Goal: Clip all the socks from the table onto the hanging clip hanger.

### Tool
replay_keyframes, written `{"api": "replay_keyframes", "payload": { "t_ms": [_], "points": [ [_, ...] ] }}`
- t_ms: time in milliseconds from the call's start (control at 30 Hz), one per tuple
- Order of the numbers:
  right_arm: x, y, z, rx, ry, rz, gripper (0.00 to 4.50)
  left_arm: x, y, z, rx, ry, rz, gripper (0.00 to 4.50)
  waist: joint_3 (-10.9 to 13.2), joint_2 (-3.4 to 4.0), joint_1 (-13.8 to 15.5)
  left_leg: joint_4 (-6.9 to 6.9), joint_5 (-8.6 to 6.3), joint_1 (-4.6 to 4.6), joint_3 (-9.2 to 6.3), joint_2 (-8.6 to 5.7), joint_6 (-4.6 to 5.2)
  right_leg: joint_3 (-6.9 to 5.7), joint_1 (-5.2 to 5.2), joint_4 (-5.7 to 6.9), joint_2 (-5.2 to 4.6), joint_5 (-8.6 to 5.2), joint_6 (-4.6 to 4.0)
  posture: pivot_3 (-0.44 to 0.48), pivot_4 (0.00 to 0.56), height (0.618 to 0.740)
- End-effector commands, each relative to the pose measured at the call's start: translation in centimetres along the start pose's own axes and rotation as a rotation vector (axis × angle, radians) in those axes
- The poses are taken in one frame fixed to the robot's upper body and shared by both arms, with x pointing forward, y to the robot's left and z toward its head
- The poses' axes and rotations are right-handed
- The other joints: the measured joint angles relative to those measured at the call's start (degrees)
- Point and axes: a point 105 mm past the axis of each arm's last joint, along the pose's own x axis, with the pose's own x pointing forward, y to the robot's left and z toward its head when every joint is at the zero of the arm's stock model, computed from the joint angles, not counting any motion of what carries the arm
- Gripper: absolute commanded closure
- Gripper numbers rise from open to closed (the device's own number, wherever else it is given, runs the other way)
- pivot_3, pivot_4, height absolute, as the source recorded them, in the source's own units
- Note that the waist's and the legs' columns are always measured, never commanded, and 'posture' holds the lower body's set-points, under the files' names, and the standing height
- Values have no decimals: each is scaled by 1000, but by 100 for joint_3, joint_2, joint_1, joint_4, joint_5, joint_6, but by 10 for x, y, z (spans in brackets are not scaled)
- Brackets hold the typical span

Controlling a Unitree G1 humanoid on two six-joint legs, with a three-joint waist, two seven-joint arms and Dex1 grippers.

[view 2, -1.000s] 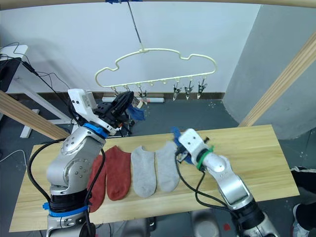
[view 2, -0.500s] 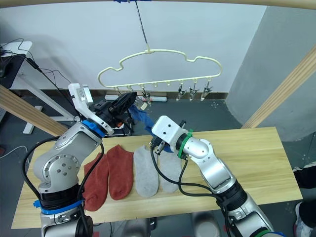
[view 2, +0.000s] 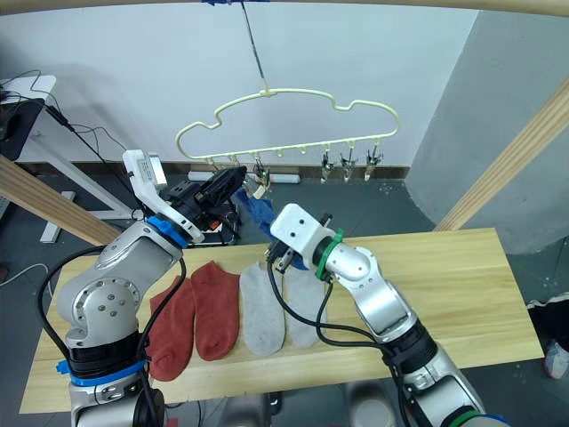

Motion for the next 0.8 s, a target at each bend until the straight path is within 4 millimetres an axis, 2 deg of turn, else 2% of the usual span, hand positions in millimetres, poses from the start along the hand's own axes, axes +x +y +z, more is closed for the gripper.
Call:
{"api": "replay_keyframes", "payload": {
  "t_ms": [33, 433, 767, 800],
  "points": [
    [3, -6, 17, -19, -66, -37, 4472, -3, -10, 11, 31, -38, -31, 4500, 0, 0, 0, 0, 0, 0, 0, 0, 0, 0, 0, 0, 0, 0, 0, -211, 342, 740],
    [11, -4, 24, -8, -90, -34, 4472, -6, -8, 7, 30, -29, -26, 4500, 0, 0, 0, -1, 0, 0, 0, 1, 0, 1, 0, 0, -1, 0, 0, -206, 341, 740],
    [13, 2, 26, 20, -101, -5, 4500, -10, -5, 5, 52, -14, -15, 1672, 0, 0, 1, -1, 0, 0, -1, 1, 0, 0, -1, 0, -1, 0, 0, -198, 335, 740],
    [13, 3, 26, 30, -102, -2, 4226, -11, -5, 5, 57, -10, -17, 1415, 0, 0, 1, -1, 0, 0, -1, 1, 0, 0, -1, 0, -1, 0, 0, -198, 335, 740]
  ]
}}
